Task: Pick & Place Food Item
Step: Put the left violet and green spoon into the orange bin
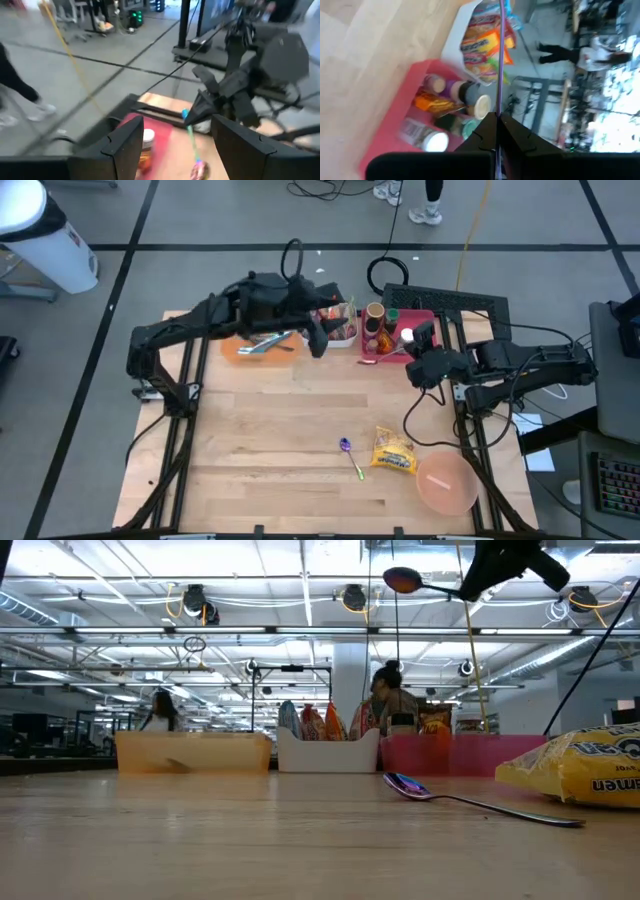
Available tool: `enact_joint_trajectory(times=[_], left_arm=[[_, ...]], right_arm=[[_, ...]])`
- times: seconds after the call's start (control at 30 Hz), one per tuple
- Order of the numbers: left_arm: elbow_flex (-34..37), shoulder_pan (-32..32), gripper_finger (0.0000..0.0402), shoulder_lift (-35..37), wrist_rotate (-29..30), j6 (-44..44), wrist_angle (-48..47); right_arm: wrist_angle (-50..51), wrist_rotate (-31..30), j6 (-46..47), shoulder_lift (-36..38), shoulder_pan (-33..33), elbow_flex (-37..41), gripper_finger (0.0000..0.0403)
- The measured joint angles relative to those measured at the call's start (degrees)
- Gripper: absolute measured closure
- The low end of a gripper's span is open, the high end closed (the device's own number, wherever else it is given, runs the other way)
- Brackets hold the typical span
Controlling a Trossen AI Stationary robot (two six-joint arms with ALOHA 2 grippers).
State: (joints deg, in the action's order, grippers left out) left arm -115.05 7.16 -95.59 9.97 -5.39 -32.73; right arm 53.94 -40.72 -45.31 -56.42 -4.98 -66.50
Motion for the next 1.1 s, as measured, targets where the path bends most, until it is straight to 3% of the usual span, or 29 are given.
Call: enact_joint_trajectory(times=[0.1,0.27,0.43,0.57,1.1], left_arm=[[-3.93,-3.47,0.0160,-1.13,4.80,6.03,-4.27],[-4.08,-8.65,0.0160,-4.27,9.39,15.06,-5.47],[-4.08,-12.82,0.0160,-8.53,11.54,24.00,-5.31],[-4.02,-15.34,0.0160,-10.09,12.20,28.99,-4.71],[-3.99,-15.87,0.0160,-12.64,7.78,27.99,-7.39]], right_arm=[[-3.56,-0.05,-3.88,0.02,0.03,0.00,0.0403],[-8.20,3.59,-8.23,0.02,0.03,0.00,0.0403],[-8.57,7.86,-6.26,0.02,0.01,0.00,0.0403],[-7.42,7.97,-4.61,0.02,0.01,0.00,0.0403],[-12.27,10.94,-3.86,0.61,-0.01,0.00,0.0403]])
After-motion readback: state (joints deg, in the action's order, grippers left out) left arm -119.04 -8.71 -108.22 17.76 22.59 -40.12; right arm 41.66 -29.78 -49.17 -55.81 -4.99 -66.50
